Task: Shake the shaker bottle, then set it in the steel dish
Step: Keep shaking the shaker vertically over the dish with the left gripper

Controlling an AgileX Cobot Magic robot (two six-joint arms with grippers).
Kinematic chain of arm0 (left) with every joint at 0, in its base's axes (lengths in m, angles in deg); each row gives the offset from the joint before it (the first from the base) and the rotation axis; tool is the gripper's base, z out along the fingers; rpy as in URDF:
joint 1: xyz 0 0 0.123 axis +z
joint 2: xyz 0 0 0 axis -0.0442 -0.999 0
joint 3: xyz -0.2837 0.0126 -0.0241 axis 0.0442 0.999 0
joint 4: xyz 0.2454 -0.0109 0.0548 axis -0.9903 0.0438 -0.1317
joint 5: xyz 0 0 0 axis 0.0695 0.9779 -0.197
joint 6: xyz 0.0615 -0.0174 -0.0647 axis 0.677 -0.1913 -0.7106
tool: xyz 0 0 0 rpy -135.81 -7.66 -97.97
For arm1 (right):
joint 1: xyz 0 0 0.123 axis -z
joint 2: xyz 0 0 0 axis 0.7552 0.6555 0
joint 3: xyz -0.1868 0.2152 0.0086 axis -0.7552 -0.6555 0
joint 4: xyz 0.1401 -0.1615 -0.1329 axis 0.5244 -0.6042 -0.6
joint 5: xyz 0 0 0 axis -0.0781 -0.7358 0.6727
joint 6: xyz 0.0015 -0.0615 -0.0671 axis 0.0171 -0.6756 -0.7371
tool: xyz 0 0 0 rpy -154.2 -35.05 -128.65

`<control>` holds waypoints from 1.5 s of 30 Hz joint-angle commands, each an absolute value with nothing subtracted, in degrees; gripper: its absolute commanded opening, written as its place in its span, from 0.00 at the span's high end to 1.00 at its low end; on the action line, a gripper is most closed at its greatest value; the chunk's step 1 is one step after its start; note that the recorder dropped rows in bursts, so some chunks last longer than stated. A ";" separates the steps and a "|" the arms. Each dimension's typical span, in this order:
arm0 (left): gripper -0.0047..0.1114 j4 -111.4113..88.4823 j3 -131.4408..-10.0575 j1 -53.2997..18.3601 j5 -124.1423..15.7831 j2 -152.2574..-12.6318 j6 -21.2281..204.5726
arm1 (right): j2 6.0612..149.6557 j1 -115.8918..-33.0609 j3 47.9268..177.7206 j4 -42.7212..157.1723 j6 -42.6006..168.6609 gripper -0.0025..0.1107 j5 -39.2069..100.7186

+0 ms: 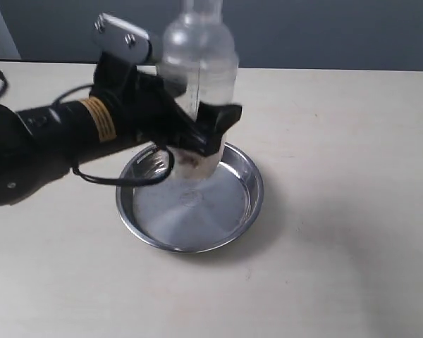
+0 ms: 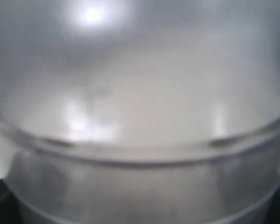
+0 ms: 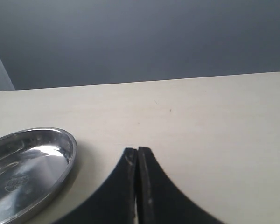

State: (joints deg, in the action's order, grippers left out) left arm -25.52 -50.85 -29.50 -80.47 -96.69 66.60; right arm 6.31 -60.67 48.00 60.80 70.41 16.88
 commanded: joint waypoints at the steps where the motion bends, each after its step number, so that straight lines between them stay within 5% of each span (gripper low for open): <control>1: 0.96 -21.46 -48.48 -29.65 -78.62 -102.42 69.53 | 6.06 -60.43 47.93 60.43 70.41 0.99 17.62; 11: 0.96 -15.03 -47.81 -29.66 -82.57 -104.68 74.33 | 6.06 -60.43 47.93 60.43 70.41 0.99 17.62; 16: 0.96 -14.42 -57.08 -29.40 -81.90 -93.51 78.69 | 6.06 -60.43 47.93 60.43 70.41 0.99 17.62; 21: 0.96 -11.10 -50.66 -29.52 -79.02 -106.08 75.13 | 6.06 -60.43 47.93 60.43 70.41 0.99 17.62; 26: 0.96 -14.59 -54.32 -29.64 -85.15 -95.73 74.72 | 6.06 -60.43 47.93 60.43 70.41 0.99 17.62; 29: 0.96 -11.46 -49.97 -29.51 -82.41 -107.27 74.20 | 6.06 -60.43 47.93 60.43 70.41 0.99 17.62; 34: 0.96 -17.97 -53.89 -29.74 -86.37 -95.66 71.59 | 6.06 -60.43 47.93 60.43 70.41 0.99 17.61; 39: 0.96 -13.69 -48.77 -29.64 -83.36 -107.06 71.13 | 6.06 -60.43 47.93 60.43 70.41 0.99 17.61; 45: 0.96 -26.90 -54.81 -29.64 -85.42 -94.33 68.79 | 6.06 -60.43 47.93 60.43 70.41 0.99 17.61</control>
State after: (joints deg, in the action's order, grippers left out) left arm -21.24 -51.07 -29.50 -78.04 -101.12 68.97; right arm 6.31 -60.67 48.00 60.80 70.41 16.88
